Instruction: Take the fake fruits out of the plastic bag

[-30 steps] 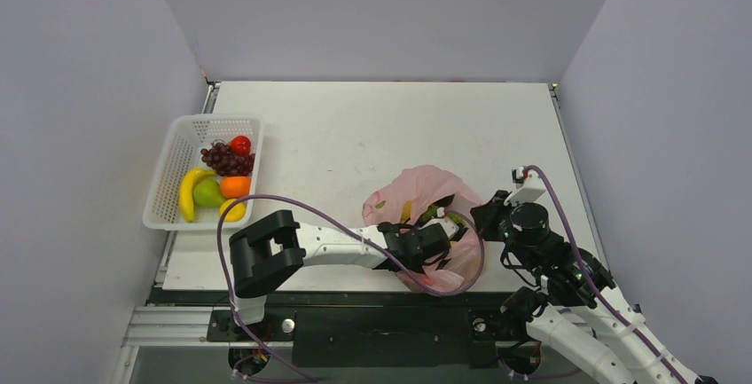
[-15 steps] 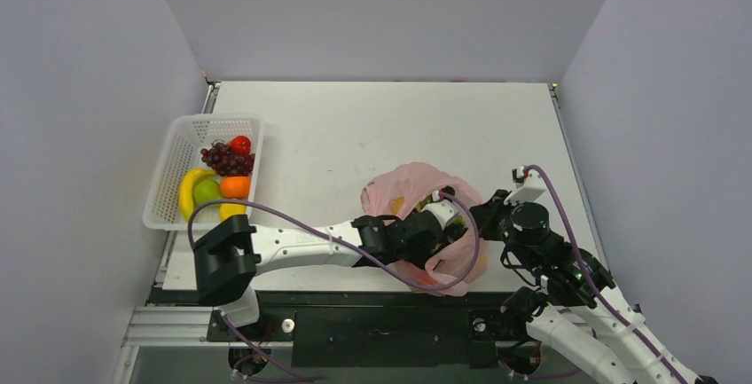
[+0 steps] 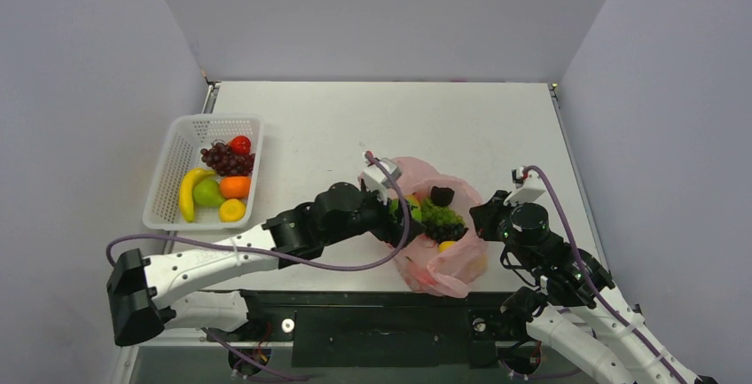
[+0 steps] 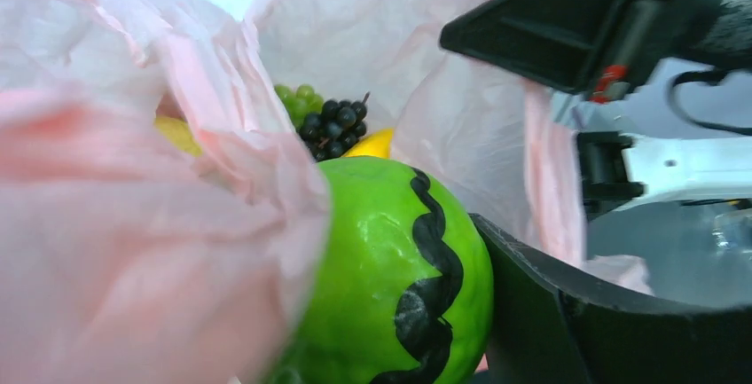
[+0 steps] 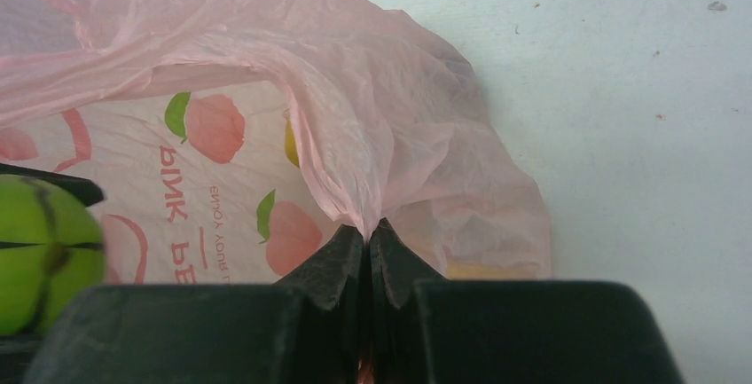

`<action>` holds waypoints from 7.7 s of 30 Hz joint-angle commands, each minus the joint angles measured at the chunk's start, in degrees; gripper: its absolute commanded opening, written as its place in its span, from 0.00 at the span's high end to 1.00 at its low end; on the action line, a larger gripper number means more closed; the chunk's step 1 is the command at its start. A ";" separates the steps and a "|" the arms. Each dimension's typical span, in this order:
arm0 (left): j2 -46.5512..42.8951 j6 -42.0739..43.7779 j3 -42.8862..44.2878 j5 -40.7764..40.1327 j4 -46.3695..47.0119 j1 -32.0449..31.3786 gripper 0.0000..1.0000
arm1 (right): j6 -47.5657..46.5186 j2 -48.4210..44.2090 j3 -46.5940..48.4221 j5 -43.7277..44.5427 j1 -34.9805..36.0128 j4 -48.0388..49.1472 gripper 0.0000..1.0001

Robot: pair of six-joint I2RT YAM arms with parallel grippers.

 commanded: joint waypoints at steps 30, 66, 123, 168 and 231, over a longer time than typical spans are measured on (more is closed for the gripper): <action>-24.10 3.03 -6.67 -34.98 -31.50 37.16 1.00 | -5.17 4.27 -1.06 1.77 -0.20 4.63 1.00; 17.57 2.36 8.52 -11.97 7.29 85.67 0.03 | -6.32 -1.09 -2.24 0.63 -0.57 6.81 1.00; 21.31 -4.16 9.30 1.42 10.57 -2.04 0.66 | 0.74 0.28 10.44 -4.92 -0.56 -10.07 1.00; 44.78 -11.22 9.64 20.86 22.01 -0.15 0.51 | 1.34 -2.56 5.51 -4.23 -0.62 -6.63 1.00; -37.00 2.30 -8.87 -59.32 -20.25 12.37 1.00 | -2.85 1.69 2.61 1.00 -0.81 -2.65 1.00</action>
